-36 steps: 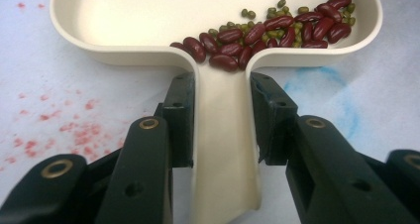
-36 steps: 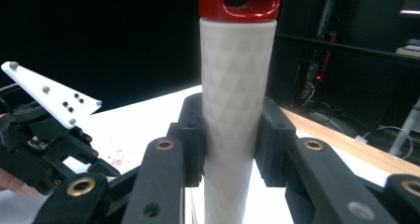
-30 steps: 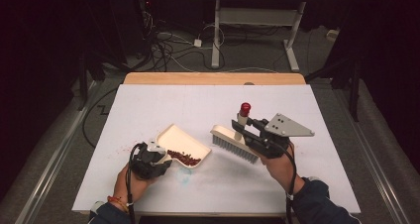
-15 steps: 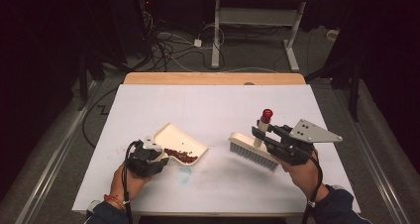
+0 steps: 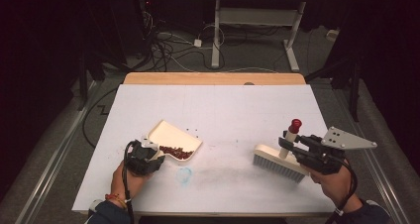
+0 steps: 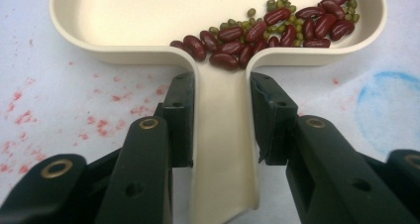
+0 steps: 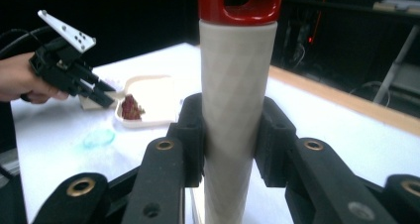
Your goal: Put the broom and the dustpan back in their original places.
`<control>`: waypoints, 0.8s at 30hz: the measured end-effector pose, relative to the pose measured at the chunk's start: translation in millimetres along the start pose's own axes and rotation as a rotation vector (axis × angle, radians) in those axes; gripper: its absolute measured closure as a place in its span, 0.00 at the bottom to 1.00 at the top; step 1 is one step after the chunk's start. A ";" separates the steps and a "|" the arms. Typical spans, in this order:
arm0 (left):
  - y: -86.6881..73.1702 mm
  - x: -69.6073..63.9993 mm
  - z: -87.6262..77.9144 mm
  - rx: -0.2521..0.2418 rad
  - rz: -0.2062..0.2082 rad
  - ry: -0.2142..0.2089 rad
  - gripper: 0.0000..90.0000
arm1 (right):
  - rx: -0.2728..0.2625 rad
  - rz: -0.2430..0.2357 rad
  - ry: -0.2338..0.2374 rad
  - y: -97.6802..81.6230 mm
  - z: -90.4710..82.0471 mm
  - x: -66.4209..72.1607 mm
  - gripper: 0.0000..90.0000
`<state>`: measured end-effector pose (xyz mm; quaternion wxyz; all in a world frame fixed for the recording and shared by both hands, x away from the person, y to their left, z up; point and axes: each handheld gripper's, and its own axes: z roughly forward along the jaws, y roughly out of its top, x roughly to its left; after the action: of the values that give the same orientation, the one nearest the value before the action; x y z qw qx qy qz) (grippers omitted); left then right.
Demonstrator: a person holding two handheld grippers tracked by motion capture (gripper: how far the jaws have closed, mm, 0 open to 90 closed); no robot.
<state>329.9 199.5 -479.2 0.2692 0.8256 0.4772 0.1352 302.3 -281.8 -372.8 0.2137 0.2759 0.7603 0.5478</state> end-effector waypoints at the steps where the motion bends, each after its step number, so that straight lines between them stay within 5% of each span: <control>1: 0.0 0.0 0.6 0.003 -0.003 -0.002 0.71 | -0.001 0.012 -0.007 -2.0 -2.1 -2.5 0.77; 6: 0.9 -0.1 0.7 0.011 0.001 -0.005 0.71 | -0.047 0.028 -0.085 2.2 -1.1 -11.9 0.77; 10: 2.2 -0.5 1.0 0.016 0.006 0.000 0.71 | -0.104 0.023 -0.147 16.3 19.7 -12.8 0.77; 18: 3.1 -1.7 1.5 0.012 -0.003 0.000 0.71 | -0.164 -0.008 -0.135 41.9 115.1 1.4 0.77; 24: 3.9 -2.7 1.0 0.012 0.008 0.001 0.71 | -0.135 -0.018 -0.122 50.7 188.2 16.3 0.77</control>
<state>331.9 195.2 -477.7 0.2635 0.8290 0.4748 0.1338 417.4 -124.0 -383.0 0.2824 0.2871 0.7097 0.5780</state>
